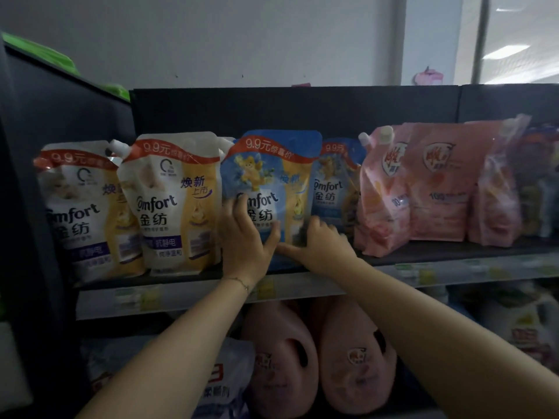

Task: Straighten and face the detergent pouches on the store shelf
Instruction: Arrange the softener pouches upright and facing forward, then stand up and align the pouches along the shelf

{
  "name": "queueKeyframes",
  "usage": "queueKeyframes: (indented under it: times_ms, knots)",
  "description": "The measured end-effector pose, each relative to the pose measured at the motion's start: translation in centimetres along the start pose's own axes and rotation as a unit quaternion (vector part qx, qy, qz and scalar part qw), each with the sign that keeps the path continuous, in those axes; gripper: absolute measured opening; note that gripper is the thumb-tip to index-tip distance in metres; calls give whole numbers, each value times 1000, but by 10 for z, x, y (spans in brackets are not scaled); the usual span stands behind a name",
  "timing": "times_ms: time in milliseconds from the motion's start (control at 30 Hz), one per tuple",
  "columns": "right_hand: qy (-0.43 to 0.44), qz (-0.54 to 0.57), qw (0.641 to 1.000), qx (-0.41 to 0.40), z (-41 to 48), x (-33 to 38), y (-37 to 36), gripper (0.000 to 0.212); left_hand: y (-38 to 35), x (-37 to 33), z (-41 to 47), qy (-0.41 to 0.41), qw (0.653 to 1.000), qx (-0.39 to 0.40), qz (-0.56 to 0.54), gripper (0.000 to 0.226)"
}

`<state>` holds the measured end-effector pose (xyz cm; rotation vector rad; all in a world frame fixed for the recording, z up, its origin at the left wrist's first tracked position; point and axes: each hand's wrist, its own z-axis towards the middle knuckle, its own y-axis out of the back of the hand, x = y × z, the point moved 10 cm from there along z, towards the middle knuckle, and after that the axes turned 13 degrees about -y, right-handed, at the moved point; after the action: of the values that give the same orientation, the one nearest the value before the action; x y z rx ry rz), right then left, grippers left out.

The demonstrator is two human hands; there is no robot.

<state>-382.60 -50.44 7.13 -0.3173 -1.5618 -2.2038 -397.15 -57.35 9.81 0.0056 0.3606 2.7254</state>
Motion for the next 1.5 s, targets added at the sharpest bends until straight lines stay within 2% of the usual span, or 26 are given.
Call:
queueKeyframes:
  times_ms: [100,167,300,367,467,567,700,867,1067,1233,1333,1433,1500]
  knots:
    - [32,-46,998,-25,-4,0,15,63,0,-22,6,-56,998,2,6,49]
    - [45,-56,996,-53,-7,0,26,47,-7,-39,8,-104,994,21,14,45]
    - [64,-64,991,-98,-15,-1,48,28,-26,-75,10,-199,977,73,-30,32]
    - [54,-72,991,-97,-14,-8,56,24,-36,-85,15,-205,970,102,-77,29]
    - [16,-55,994,-95,-10,-27,67,25,-48,-93,22,-186,963,141,-134,28]
    - [-21,-24,995,-93,-9,-51,72,24,-60,-104,26,-179,959,165,-143,30]
    - [-63,-8,993,-102,-8,-83,72,24,-88,-111,18,-140,947,234,-172,32]
    - [-105,2,989,-105,-8,-112,75,33,-112,-125,-1,-114,924,301,-207,32]
    - [-123,11,987,-101,-12,-130,81,25,-125,-130,2,-89,922,299,-230,25]
    - [-130,2,985,-109,-7,-146,96,24,-141,-131,14,-4,922,281,-267,27]
    - [-136,-7,984,-116,3,-160,99,23,-156,-128,16,61,914,277,-290,40]
    - [-136,-19,985,-102,14,-173,99,25,-177,-121,15,115,905,290,-289,67]
    - [-131,-28,987,-90,22,-183,98,26,-190,-120,18,146,891,278,-327,86]
